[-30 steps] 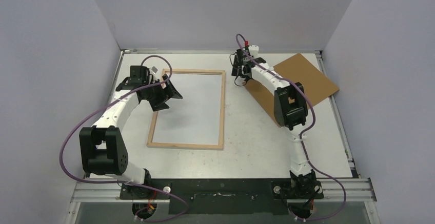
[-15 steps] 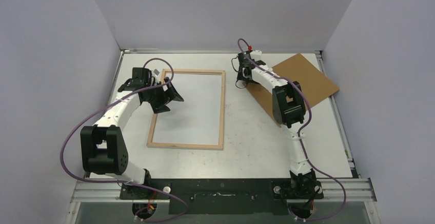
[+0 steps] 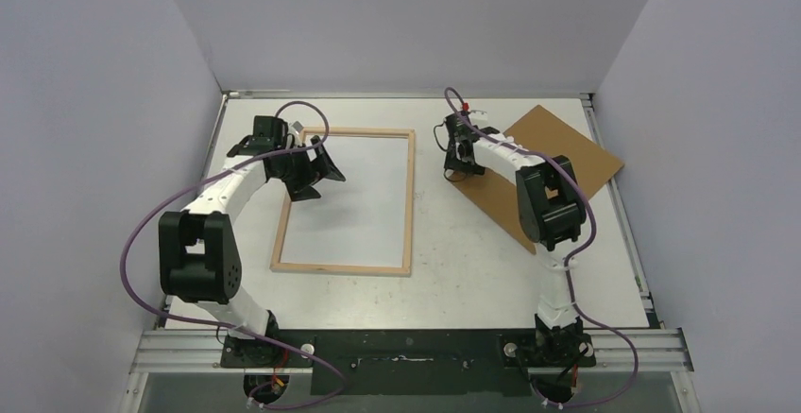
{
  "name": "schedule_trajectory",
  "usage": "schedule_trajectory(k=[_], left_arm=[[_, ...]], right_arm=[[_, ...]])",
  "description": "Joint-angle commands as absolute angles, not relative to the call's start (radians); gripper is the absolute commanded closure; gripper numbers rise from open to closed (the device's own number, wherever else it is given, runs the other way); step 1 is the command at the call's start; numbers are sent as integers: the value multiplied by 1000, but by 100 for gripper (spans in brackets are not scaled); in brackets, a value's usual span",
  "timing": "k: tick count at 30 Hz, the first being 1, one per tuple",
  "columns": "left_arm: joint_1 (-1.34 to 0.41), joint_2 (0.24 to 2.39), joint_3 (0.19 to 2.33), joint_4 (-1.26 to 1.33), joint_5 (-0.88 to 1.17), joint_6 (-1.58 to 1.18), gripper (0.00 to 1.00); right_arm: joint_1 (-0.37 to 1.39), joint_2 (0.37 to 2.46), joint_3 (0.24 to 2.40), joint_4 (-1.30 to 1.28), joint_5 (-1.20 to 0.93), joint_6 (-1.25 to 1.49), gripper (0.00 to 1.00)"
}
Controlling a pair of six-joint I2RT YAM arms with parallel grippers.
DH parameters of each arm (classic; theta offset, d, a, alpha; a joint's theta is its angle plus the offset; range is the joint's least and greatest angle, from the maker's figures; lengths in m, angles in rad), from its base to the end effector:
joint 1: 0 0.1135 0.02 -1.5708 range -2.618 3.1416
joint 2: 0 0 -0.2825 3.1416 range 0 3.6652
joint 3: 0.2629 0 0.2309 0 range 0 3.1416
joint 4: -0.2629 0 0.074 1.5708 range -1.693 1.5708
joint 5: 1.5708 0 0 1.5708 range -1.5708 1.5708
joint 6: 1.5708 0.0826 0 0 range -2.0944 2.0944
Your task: Put the photo into the frame
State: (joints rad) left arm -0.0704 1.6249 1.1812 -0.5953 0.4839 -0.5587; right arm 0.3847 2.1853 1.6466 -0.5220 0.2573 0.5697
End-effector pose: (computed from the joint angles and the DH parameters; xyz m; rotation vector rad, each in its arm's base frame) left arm 0.3335 -0.0620 0.2273 -0.4695 2.6243 -0.8484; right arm 0.4530 0.1607 0.1472 0.3242 2.5550 0.0124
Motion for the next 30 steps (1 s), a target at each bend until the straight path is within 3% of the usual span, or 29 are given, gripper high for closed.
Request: schedule_trajectory(k=[1, 9, 15, 27, 30], left_arm=[[-101, 1647, 1250, -553, 529, -537, 18], [-160, 1685, 1273, -510, 546, -562, 19], [-192, 1666, 1244, -422, 532, -601, 19], [-333, 1782, 1349, -286, 573, -604, 19], [-402, 1824, 1441, -340, 516, -539, 24]], right_arm=[[450, 2145, 1468, -642, 92, 603, 49], [587, 1998, 1263, -534, -91, 664, 48], [622, 1891, 1309, -551, -51, 682, 44], [324, 1565, 1215, -585, 188, 697, 37], [207, 1524, 1161, -630, 191, 696, 35]])
